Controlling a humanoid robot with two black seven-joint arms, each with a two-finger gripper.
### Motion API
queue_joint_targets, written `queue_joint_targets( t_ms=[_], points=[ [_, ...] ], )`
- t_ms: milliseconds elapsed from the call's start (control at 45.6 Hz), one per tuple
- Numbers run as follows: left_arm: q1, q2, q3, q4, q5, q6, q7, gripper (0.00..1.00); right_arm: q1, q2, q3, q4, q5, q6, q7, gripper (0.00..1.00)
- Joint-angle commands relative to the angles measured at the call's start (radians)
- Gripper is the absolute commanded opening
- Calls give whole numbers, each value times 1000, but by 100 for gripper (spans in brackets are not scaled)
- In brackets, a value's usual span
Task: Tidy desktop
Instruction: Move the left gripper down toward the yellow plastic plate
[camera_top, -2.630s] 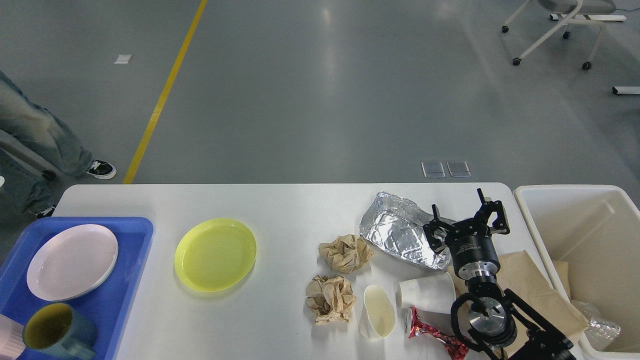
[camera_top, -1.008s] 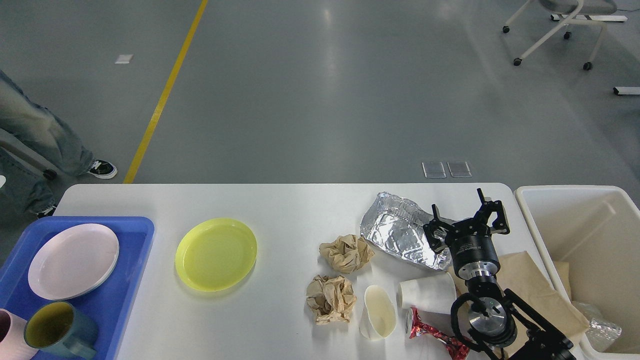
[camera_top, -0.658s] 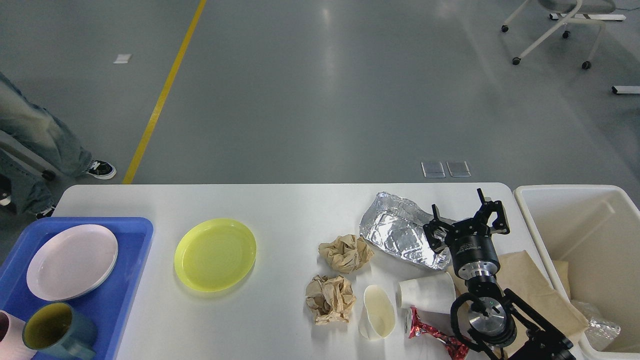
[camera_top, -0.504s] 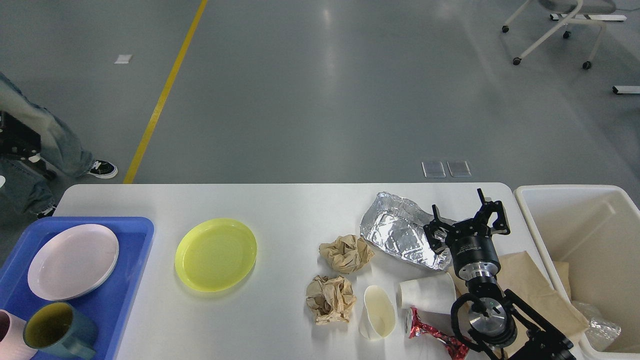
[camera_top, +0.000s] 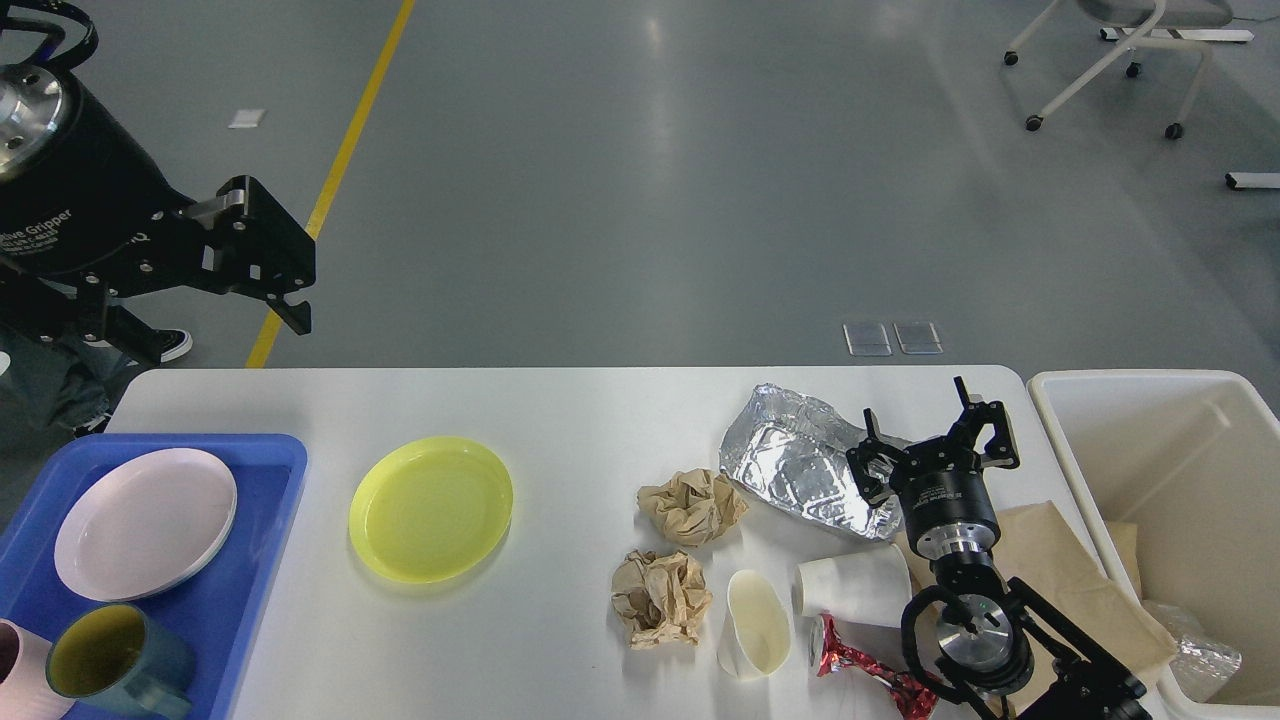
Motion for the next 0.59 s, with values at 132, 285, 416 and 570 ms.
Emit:
queue_joint_targets(
  t_ms=[132, 285, 416, 570],
  points=[
    [-86, -107, -60, -100, -67, 0, 10, 96, 0, 0, 0, -1, 0, 0, 0, 100],
    [-91, -107, -85, -94, -65, 0, 1, 96, 0, 0, 0, -1, 0, 0, 0, 100],
    [-79, -108, -59, -82, -64, 0, 6, 96, 0, 0, 0, -1, 0, 0, 0, 100],
    [-27, -98, -42, -63, -67, 0, -2, 96, 0, 0, 0, 1, 0, 0, 0, 100]
  ],
)
